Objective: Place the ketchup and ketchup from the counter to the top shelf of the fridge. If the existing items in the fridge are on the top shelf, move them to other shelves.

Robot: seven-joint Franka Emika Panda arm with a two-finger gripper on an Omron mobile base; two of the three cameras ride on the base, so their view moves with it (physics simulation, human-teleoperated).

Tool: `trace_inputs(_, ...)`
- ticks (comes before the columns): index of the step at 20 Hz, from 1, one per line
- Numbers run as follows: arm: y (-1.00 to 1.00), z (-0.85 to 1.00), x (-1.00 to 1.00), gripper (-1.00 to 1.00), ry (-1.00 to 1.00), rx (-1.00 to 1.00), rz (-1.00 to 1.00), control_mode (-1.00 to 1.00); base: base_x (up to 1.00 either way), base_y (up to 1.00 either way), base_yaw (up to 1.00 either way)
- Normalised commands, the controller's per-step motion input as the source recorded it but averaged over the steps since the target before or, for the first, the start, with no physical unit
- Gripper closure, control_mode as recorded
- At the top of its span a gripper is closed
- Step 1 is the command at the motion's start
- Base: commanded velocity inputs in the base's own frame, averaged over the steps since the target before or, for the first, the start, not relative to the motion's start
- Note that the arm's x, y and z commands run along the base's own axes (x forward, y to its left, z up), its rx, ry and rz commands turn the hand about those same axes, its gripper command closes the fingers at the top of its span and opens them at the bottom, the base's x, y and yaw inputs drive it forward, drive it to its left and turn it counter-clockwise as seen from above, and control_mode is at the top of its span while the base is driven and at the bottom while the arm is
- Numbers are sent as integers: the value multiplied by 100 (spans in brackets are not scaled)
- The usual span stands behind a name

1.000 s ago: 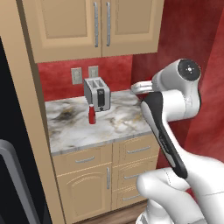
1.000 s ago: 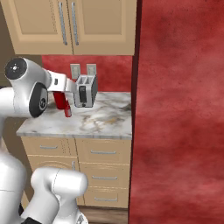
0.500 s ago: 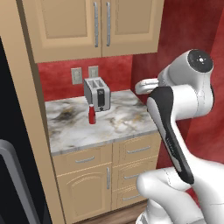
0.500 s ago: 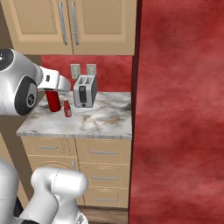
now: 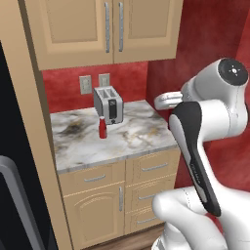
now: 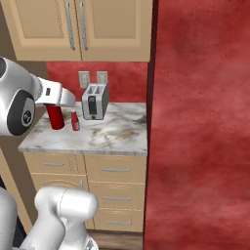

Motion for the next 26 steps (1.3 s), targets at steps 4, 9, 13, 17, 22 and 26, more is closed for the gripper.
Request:
trace_inputs(4,0,0,-28,100,0,0,0,-100,0,0,0)
trace_inputs(9,0,0,-25,100,0,0,0,-100,0,0,0)
trace_inputs(13,0,0,0,100,0,0,0,-100,0,0,0)
trace_inputs(17,0,0,8,100,0,0,0,-100,0,0,0)
trace_inputs(22,0,0,0,100,0,0,0,-100,0,0,0)
trace_inputs(26,0,0,0,100,0,0,0,-100,0,0,0)
